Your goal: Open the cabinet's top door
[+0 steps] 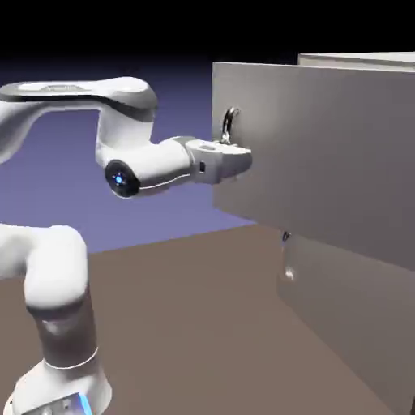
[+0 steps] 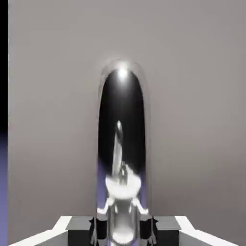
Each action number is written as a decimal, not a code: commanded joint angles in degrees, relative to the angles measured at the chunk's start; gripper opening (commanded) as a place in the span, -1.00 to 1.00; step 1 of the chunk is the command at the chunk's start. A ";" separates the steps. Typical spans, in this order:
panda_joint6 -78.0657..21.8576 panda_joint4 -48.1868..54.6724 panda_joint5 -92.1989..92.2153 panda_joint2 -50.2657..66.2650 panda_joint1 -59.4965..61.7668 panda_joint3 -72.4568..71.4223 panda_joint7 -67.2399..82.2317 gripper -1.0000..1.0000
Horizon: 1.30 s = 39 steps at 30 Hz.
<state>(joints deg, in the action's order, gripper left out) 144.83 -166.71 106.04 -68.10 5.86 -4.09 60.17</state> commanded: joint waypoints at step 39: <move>-69.75 34.90 -72.96 3.96 -14.59 71.73 -13.06 -1.00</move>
<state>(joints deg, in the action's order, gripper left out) 75.02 -131.81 33.08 -64.14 -8.73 67.64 47.11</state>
